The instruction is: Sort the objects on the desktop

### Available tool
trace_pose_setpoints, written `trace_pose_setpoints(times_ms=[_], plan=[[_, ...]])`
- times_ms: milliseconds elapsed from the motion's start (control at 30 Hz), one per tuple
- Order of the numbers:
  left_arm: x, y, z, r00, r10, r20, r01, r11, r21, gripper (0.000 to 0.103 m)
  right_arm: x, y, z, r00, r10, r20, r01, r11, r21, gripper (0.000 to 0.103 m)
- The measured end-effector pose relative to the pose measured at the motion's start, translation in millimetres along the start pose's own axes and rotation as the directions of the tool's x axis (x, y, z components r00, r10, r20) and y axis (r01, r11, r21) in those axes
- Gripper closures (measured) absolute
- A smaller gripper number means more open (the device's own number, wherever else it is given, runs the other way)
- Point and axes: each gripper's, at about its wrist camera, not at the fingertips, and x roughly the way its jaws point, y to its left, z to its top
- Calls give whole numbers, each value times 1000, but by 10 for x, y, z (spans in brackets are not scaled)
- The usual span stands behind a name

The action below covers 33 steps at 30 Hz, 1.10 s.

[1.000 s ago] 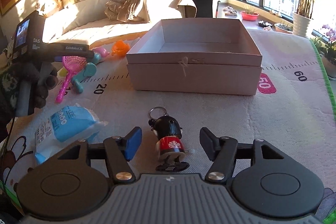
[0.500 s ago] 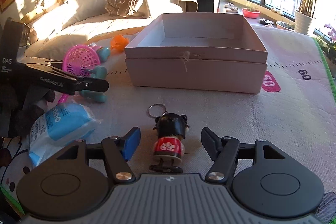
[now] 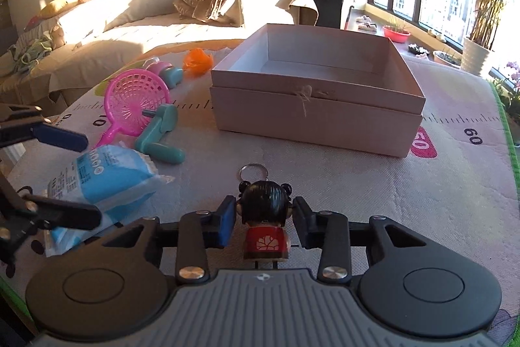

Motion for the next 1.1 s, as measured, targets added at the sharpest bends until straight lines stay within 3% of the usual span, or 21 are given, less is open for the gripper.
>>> trace_pose_setpoints(times_ms=[100, 133, 200, 300, 467, 567, 700, 767, 833, 933, 1000, 1100], plan=[[125, -50, -16, 997, 59, -47, -59, 998, -5, 40, -113, -31, -21, 1000, 27, -1, -27, 1000, 13, 66], [121, -60, -15, 996, 70, -48, -70, 998, -5, 44, -148, -41, -28, 999, 35, -3, -35, 999, 14, 66], [53, -71, 8, 998, 65, -24, -65, 998, -5, 45, -238, -76, -33, 999, 50, -1, -50, 999, 19, 66], [-209, -166, 143, 995, 71, 75, -75, 996, 43, 45, -433, -178, 47, 997, 66, 40, -68, 997, 36, 66], [-419, -262, 679, 963, 82, 258, -109, 990, 90, 45, -768, -409, 451, 981, 61, 184, -73, 995, 61, 66], [-252, -258, 1044, 946, 69, 317, -104, 990, 93, 45, -821, -508, 760, 966, 35, 257, -49, 998, 48, 66], [163, -127, 1530, 927, 72, 368, -91, 995, 36, 41, -596, -691, 1244, 962, -7, 273, -12, 998, 69, 66], [379, -7, 1691, 943, 94, 320, -92, 996, -22, 34, -355, -806, 1526, 968, -15, 250, -10, 995, 101, 65], [446, 119, 1662, 957, 88, 278, -69, 995, -76, 27, -123, -915, 1710, 974, -10, 227, -23, 989, 145, 65], [301, 192, 1353, 957, 92, 276, -78, 995, -61, 13, 124, -1004, 1734, 979, -41, 202, 4, 983, 184, 65], [194, 204, 1084, 957, 117, 265, -115, 993, -25, 13, 213, -1012, 1624, 981, -46, 189, 9, 981, 195, 65], [125, 266, 691, 973, 105, 204, -101, 994, -28, 11, 265, -913, 1356, 985, -37, 167, 6, 983, 182, 65]])
